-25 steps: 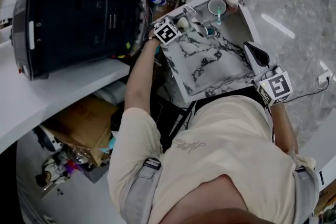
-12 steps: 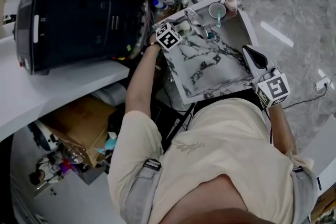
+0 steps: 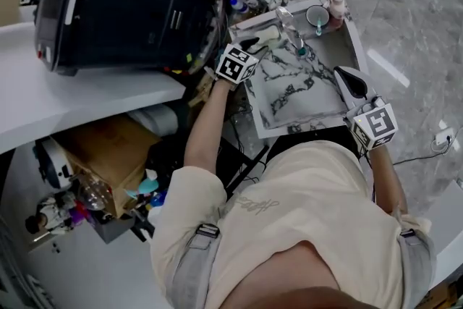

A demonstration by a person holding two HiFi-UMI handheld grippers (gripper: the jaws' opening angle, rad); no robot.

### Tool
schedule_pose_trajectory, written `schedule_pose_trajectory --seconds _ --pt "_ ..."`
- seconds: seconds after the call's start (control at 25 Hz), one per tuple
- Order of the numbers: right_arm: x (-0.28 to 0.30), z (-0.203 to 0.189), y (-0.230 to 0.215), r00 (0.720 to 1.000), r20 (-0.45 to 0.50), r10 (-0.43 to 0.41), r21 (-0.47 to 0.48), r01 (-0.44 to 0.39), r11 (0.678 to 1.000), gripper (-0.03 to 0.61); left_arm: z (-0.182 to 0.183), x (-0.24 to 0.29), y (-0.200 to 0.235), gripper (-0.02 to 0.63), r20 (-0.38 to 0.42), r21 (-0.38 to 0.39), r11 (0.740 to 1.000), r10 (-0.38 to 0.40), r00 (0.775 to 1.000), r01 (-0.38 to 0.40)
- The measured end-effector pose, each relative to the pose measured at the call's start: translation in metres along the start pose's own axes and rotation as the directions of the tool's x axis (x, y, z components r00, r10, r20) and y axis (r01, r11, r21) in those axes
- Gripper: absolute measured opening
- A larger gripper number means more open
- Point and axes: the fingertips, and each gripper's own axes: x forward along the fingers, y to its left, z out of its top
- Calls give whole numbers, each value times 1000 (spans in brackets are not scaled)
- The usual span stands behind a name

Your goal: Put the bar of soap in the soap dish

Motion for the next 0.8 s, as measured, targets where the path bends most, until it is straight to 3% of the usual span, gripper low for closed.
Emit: schedule_pose_trajectory --seconds 0.2,0.4,0.48,0.64,0.8 --pt "3 2 14 1000 9 -17 -70 18 997 2 -18 -40 -30 147 121 -113 992 60 991 -46" --pt "-4 4 22 998 11 -68 -90 69 994 2 -19 -88 -60 116 286 -234 971 124 950 -57" --pt "-7 6 26 998 6 -65 -109 66 992 2 -12 -108 -70 92 364 -280 959 152 919 -47" --pt "-9 16 33 997 19 -76 -154 78 985 2 2 -150 -80 37 497 -365 930 233 836 -42" --pt "-7 36 43 996 53 -75 -194 83 978 2 17 -194 -79 17 590 -409 907 350 727 -105"
